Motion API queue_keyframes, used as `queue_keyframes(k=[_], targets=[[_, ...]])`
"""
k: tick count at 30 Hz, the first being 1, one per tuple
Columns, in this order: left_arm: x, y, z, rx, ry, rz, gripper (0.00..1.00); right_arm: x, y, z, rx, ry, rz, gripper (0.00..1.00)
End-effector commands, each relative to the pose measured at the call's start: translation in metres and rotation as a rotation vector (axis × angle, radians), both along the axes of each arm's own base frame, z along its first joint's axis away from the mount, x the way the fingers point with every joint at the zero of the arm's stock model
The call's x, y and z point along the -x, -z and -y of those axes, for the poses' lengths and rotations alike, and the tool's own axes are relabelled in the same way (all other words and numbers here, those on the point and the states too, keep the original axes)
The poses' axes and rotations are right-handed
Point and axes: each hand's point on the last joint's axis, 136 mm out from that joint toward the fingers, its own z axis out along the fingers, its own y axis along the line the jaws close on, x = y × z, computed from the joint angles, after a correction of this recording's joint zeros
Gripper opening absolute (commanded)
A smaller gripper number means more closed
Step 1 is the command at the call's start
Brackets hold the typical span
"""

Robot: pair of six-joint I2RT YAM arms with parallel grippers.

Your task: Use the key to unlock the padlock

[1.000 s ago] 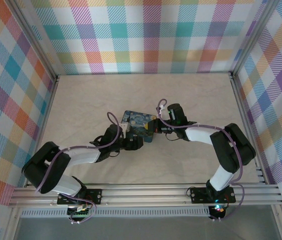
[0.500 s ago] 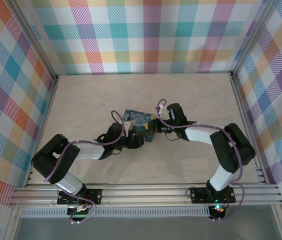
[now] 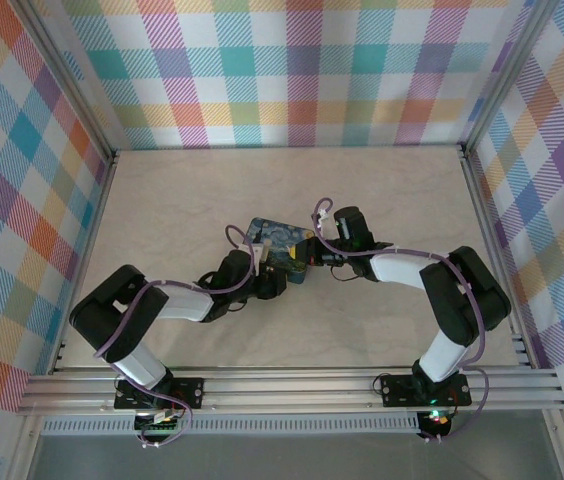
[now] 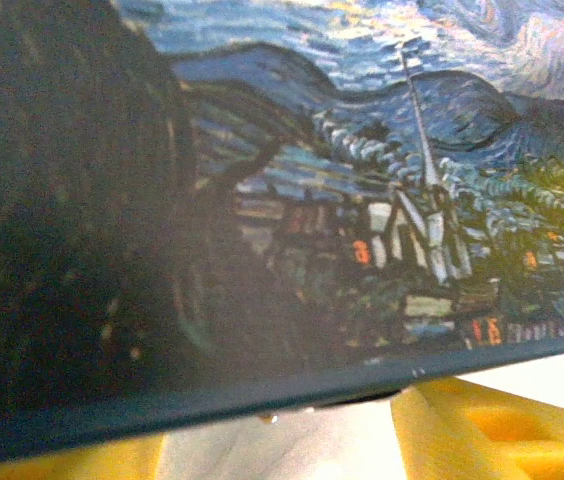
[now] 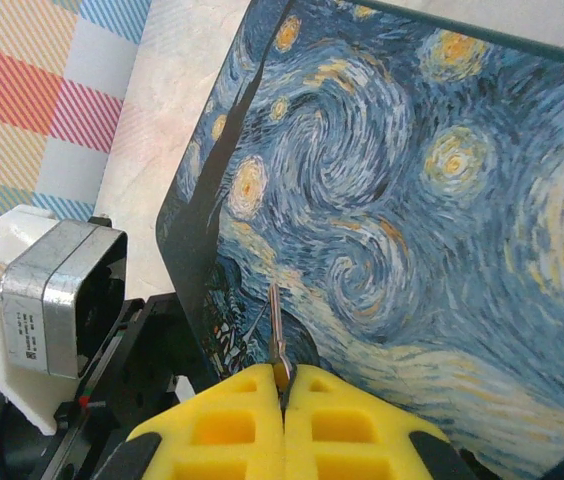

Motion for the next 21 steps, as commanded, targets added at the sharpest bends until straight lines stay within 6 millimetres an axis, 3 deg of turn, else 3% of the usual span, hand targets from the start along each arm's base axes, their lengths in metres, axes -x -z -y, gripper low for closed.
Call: queue_keyframes(k=[1, 21], targets=[[-0.004, 0.0, 0.005, 0.001, -0.02, 0.041, 0.56, 0.004, 0.017, 0.006, 0.055, 0.008, -0.039, 0.0], [-0.014, -0.002, 0.008, 0.012, -0.094, 0.063, 0.36, 0.006, 0.014, 0.005, 0.037, 0.01, -0.034, 0.0]])
